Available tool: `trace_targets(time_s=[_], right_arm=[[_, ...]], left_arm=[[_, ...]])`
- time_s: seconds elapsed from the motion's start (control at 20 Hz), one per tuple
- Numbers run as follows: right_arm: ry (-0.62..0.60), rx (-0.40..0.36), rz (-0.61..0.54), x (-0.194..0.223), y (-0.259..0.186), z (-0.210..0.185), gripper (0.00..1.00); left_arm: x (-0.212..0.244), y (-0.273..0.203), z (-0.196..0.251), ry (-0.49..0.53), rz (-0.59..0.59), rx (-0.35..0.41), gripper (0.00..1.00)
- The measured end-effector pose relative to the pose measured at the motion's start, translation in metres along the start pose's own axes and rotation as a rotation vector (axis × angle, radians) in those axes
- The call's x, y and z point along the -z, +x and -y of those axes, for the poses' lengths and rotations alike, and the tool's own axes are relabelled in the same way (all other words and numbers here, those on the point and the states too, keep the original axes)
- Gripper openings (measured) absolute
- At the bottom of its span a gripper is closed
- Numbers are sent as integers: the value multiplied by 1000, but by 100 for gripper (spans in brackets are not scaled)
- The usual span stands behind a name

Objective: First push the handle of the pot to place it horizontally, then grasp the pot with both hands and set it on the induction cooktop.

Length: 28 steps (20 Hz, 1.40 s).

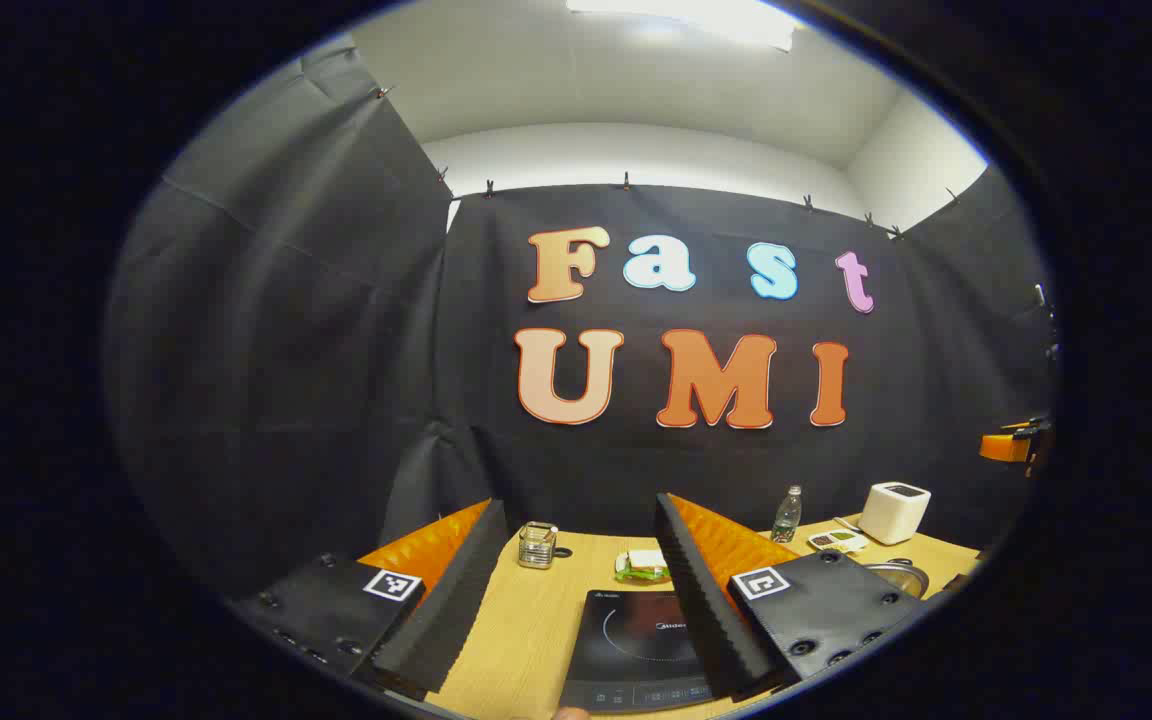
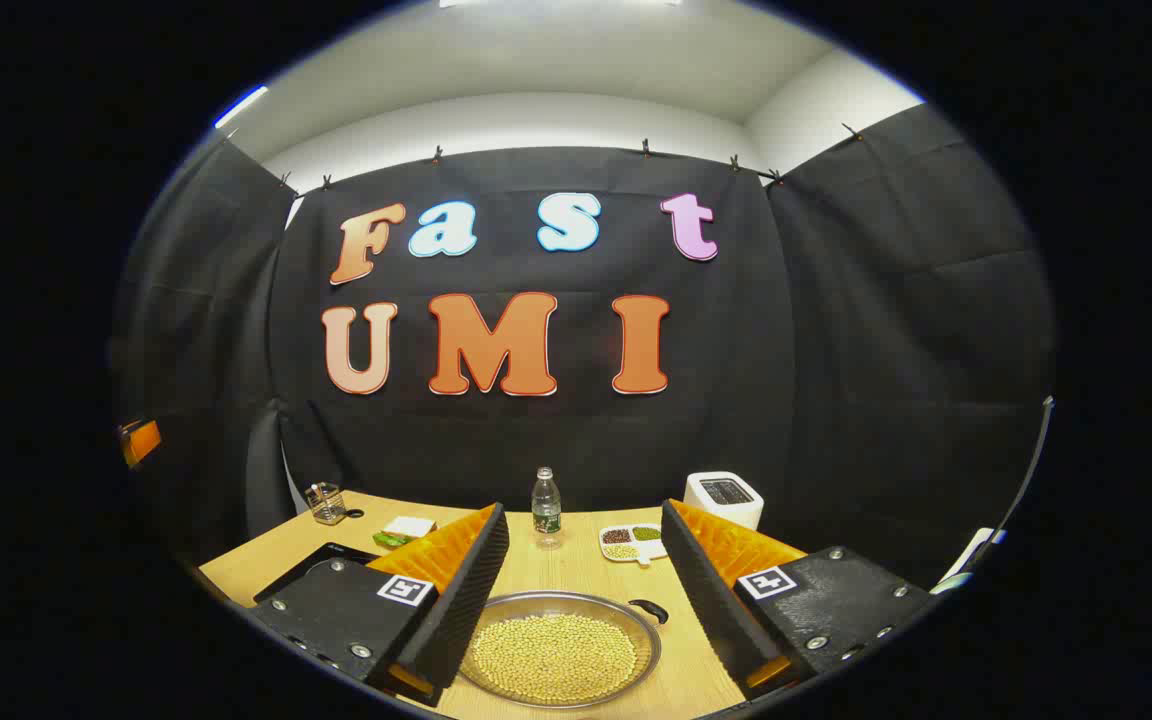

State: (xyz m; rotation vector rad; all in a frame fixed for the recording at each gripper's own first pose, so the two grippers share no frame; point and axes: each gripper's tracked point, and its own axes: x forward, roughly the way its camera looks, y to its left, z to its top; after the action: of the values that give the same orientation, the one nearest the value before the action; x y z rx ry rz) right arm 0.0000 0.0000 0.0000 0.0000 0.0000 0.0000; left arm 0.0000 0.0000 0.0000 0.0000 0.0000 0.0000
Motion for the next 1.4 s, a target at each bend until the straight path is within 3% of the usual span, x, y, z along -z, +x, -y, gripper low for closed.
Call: trace_targets(time_s=[0.15,0.2,0.25,0.4,0.45,0.5,1.0,1.4], right_arm=[[10,1,-8,7,-10,2,95],[11,15,-15,8,-14,5,100],[13,27,-17,9,-18,6,95],[15,54,1,4,-29,10,95],[11,59,7,3,-32,10,100],[5,59,11,2,-35,9,95],[0,8,-4,10,-34,-15,92],[-9,-27,-30,22,-31,-29,76]], left_arm=[[-2,-1,-1,-7,11,22,97],[-3,-4,0,-7,21,32,97],[-3,-6,0,-11,25,41,97],[-5,-6,0,-24,39,61,97],[-4,-7,-1,-28,41,62,97],[-3,-7,-2,-32,42,58,97],[2,-27,-31,-7,45,12,97],[9,-22,-32,-19,30,16,97]])
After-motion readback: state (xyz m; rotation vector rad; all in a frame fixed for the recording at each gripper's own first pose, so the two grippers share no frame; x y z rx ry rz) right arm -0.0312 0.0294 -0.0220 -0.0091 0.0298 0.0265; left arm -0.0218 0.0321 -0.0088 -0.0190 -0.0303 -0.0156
